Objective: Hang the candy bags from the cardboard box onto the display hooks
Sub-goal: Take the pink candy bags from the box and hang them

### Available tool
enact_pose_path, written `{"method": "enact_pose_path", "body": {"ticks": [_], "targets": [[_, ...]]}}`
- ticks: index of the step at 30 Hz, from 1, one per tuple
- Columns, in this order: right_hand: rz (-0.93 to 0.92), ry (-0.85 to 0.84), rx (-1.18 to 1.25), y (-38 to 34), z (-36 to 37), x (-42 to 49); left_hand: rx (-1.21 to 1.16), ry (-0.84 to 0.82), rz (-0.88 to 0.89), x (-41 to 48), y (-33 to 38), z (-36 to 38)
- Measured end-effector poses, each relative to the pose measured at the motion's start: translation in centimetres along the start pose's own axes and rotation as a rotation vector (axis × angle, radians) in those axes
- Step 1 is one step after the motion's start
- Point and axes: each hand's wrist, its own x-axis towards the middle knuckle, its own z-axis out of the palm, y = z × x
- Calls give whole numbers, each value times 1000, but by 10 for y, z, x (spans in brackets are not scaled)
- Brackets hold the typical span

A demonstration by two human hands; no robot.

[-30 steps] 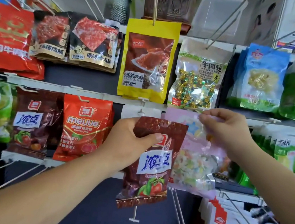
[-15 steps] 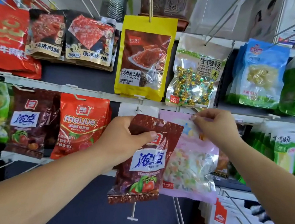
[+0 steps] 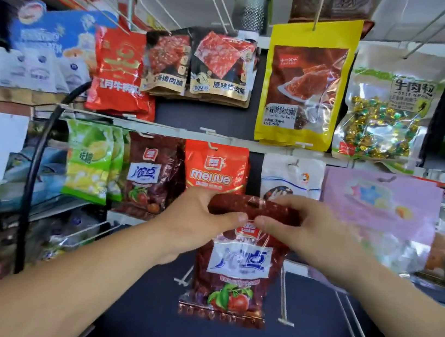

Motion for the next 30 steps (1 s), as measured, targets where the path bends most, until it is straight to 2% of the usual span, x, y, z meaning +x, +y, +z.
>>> {"method": "enact_pose_path", "body": {"ticks": [6,9,12,15,22,30], "targets": [[45,-184,200,-34,73,28,-9,165,-87,-32,-29,-77],[63,-185,231,-43,104,41,42,263,-125,-40,-51,-118],[66,-190,241,-52,133,57,29,292,-130,-44,-64,-146],[10,-213,229,-69,163,74,6,387,-116,-36,-72,-173],[-72,-79,160,-107,208,135,34,542,-53,3,-68,-224],[-58,128,89,-96,227,194,27,574,-9,53,-65,-238]]}}
